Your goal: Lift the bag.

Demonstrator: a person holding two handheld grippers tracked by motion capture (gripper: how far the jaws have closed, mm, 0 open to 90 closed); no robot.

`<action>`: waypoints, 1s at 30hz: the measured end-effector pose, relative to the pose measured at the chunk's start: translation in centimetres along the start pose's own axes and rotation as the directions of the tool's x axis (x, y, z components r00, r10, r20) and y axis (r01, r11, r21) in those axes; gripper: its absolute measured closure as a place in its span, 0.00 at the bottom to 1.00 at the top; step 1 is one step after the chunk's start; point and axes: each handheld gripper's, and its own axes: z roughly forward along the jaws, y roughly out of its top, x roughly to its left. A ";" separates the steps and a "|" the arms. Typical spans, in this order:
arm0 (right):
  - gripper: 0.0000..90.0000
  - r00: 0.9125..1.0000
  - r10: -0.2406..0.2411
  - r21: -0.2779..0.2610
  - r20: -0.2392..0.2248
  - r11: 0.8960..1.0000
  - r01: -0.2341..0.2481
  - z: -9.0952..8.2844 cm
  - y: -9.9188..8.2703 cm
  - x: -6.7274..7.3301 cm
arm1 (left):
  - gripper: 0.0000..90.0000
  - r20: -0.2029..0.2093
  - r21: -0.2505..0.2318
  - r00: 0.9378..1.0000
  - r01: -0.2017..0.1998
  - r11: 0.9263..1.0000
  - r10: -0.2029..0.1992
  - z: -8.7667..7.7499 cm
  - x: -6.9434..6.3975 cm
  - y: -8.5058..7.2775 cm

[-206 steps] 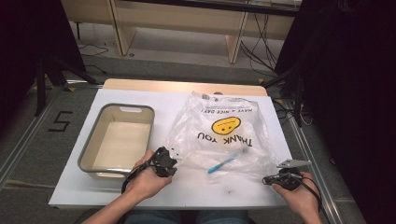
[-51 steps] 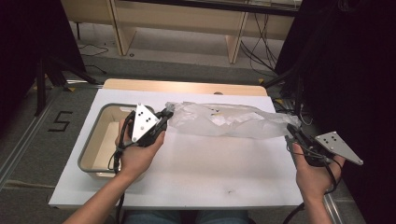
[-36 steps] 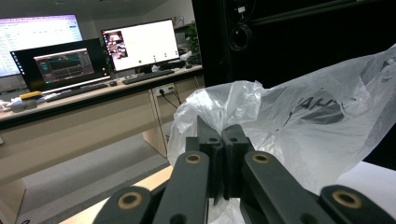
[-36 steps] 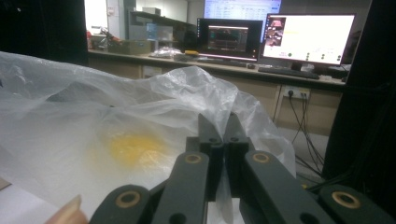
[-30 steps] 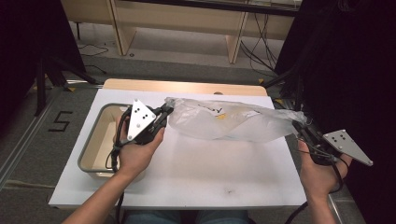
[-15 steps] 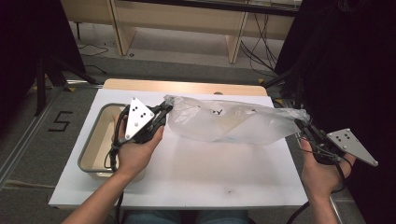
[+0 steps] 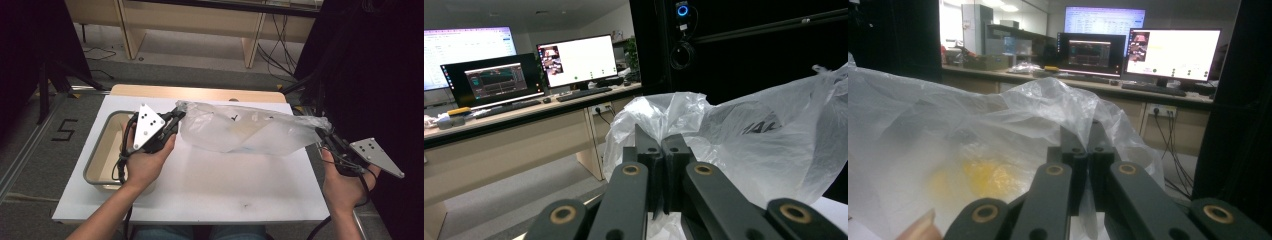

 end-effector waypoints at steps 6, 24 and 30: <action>1.00 1.000 0.003 0.004 0.002 1.000 -0.003 0.0 0.0 0.0 | 0.99 0.003 -0.020 1.000 -0.001 1.000 0.001 -0.2 -0.1 0.5; 1.00 1.000 0.005 0.010 0.001 1.000 -0.005 0.2 -0.1 0.0 | 0.99 0.016 -0.056 1.000 0.004 0.998 -0.004 0.3 -0.7 1.6; 1.00 1.000 -0.001 0.023 -0.002 1.000 0.001 0.8 -0.4 0.0 | 0.99 -0.005 -0.021 1.000 0.010 1.000 -0.010 1.6 0.0 0.7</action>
